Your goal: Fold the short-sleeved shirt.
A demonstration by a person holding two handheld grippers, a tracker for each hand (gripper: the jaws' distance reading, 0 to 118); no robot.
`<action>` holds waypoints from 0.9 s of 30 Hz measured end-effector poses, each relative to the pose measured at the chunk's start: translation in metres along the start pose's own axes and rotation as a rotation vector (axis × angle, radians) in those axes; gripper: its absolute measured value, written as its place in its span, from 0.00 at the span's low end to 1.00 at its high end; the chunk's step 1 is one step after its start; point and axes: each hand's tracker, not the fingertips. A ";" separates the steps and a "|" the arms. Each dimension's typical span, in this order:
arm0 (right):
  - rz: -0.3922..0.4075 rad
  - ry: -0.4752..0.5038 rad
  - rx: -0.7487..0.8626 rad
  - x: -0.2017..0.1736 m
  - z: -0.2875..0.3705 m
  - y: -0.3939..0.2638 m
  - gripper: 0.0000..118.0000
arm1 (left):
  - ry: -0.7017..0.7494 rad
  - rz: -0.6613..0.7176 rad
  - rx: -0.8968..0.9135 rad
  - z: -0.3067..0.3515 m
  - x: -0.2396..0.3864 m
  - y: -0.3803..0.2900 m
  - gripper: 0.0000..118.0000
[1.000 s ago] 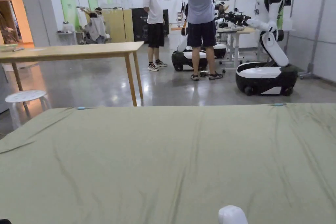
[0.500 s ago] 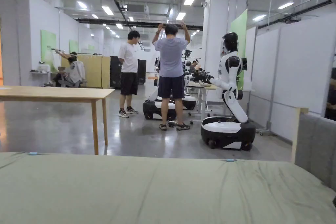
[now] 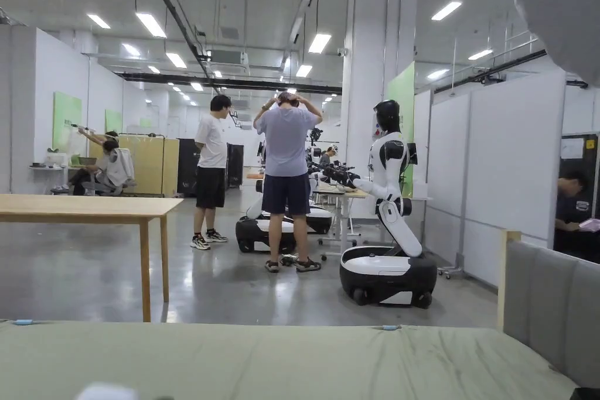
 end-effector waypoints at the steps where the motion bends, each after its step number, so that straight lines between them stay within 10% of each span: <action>1: 0.005 -0.015 0.035 0.003 -0.013 0.020 0.00 | -0.004 0.018 0.016 -0.014 -0.005 0.021 0.00; 12: 0.059 -0.089 0.131 0.037 -0.174 0.133 0.04 | 0.194 0.049 0.060 -0.180 -0.035 0.097 0.00; 27: 0.026 -0.171 0.187 0.049 -0.195 0.115 0.05 | 0.186 -0.034 0.126 -0.199 -0.048 0.064 0.00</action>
